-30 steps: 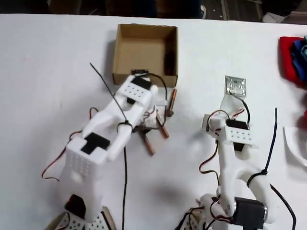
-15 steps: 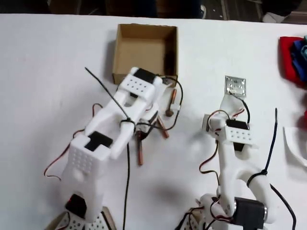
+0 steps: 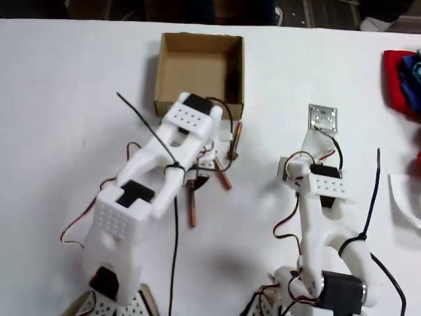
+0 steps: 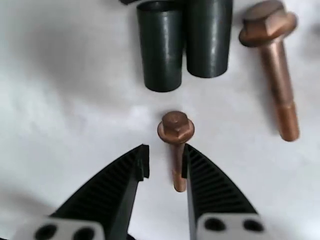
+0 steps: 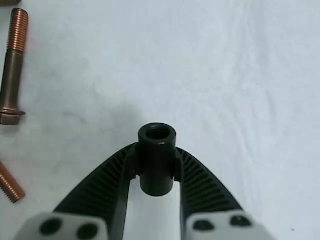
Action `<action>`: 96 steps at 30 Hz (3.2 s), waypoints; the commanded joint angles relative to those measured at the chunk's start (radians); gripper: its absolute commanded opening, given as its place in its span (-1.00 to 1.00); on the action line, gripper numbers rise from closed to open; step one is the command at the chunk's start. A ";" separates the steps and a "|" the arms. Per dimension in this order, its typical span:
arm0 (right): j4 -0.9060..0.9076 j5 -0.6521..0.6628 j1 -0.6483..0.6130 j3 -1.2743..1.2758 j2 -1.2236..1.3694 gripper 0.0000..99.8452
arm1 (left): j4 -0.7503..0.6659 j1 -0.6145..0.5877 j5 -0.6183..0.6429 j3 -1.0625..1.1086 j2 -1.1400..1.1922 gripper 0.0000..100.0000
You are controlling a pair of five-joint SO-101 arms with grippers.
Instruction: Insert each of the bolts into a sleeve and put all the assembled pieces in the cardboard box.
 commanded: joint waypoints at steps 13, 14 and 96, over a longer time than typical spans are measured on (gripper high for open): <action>-0.018 -0.008 0.012 -0.012 -0.041 -0.95 | -0.014 0.017 0.017 -0.045 0.252 -0.74; -0.018 -0.008 0.012 -0.012 -0.041 -0.95 | -0.014 0.005 0.017 -0.047 0.255 -0.75; -0.918 0.002 -0.420 0.534 -0.691 -0.95 | -1.335 0.138 -0.204 0.909 -1.200 -0.95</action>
